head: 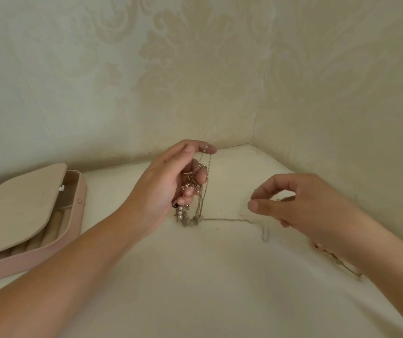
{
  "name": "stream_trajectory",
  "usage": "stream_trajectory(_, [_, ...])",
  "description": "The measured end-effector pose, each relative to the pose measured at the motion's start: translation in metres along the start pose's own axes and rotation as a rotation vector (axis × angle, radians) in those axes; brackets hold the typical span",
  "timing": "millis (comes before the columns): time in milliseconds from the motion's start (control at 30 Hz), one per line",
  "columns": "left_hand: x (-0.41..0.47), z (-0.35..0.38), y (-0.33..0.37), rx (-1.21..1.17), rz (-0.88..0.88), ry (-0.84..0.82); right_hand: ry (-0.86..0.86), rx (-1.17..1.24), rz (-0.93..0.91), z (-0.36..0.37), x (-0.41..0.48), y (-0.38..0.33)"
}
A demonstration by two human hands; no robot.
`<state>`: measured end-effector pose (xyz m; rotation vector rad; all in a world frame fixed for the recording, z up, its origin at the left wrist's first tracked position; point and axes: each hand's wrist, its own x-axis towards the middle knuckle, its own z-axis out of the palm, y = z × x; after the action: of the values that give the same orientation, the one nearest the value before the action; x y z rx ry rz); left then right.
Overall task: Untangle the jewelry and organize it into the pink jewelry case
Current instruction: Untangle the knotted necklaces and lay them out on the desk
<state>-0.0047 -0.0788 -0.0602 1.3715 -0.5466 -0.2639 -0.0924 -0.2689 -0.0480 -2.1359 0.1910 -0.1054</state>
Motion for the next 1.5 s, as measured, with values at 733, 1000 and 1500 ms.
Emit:
stream_trajectory(733, [-0.004, 0.002, -0.007, 0.271, -0.196, -0.179, -0.099, 1.018, 0.058, -0.001, 0.009, -0.002])
stream_trajectory(1000, [-0.006, 0.002, 0.002, 0.371, -0.213, -0.338, -0.052, 0.999, 0.065, -0.004, 0.007, -0.007])
stream_trajectory(1500, [-0.005, 0.001, 0.000, 0.265, -0.161, -0.301, -0.121, 0.170, -0.106, 0.005, -0.005, -0.010])
